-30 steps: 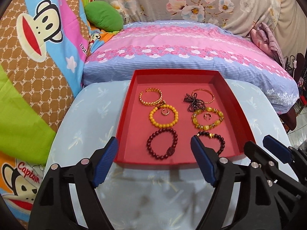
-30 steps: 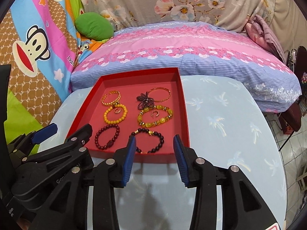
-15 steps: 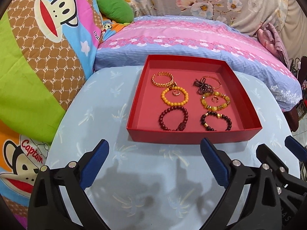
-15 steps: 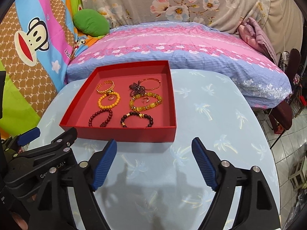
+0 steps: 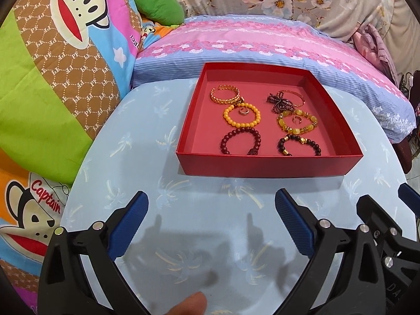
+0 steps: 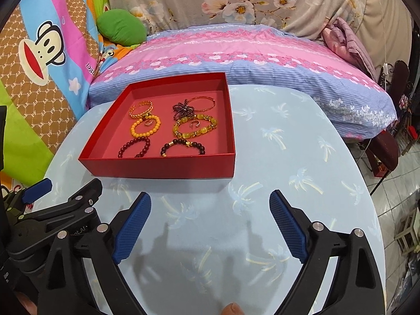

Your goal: Organize jewelry

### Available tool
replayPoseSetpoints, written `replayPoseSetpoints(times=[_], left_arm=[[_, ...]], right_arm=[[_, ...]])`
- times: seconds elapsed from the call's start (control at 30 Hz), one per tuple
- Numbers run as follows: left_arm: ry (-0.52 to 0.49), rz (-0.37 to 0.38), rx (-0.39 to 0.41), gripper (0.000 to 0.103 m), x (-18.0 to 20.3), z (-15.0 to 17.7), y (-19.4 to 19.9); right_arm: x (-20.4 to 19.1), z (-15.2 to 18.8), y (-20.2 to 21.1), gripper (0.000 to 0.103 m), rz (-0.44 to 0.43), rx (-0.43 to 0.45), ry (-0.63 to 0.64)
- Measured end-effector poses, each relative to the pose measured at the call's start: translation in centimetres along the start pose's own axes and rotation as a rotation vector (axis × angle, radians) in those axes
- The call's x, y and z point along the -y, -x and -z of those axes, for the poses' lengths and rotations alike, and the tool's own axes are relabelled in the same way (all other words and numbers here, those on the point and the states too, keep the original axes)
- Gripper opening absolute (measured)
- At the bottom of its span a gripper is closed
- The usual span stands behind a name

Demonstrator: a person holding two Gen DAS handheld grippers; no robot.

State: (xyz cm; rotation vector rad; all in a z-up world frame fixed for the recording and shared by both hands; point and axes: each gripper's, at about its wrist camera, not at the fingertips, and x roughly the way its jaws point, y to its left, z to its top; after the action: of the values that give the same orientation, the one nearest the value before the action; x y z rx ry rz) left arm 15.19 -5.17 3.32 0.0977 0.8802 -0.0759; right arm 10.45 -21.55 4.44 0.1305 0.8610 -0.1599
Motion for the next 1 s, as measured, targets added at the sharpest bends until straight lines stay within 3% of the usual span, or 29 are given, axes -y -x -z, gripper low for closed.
replayPoseSetpoints(times=[0.07, 1.0], left_arm=[[0.005, -0.002, -0.001, 0.093, -0.08, 0.03, 0.01], [0.008, -0.010, -0.006, 0.095, -0.23, -0.23, -0.44]], right_arm=[[0.12, 0.09, 0.04, 0.097, -0.002, 0.003, -0.008], [0.11, 0.11, -0.42, 0.097, 0.007, -0.004, -0.001]])
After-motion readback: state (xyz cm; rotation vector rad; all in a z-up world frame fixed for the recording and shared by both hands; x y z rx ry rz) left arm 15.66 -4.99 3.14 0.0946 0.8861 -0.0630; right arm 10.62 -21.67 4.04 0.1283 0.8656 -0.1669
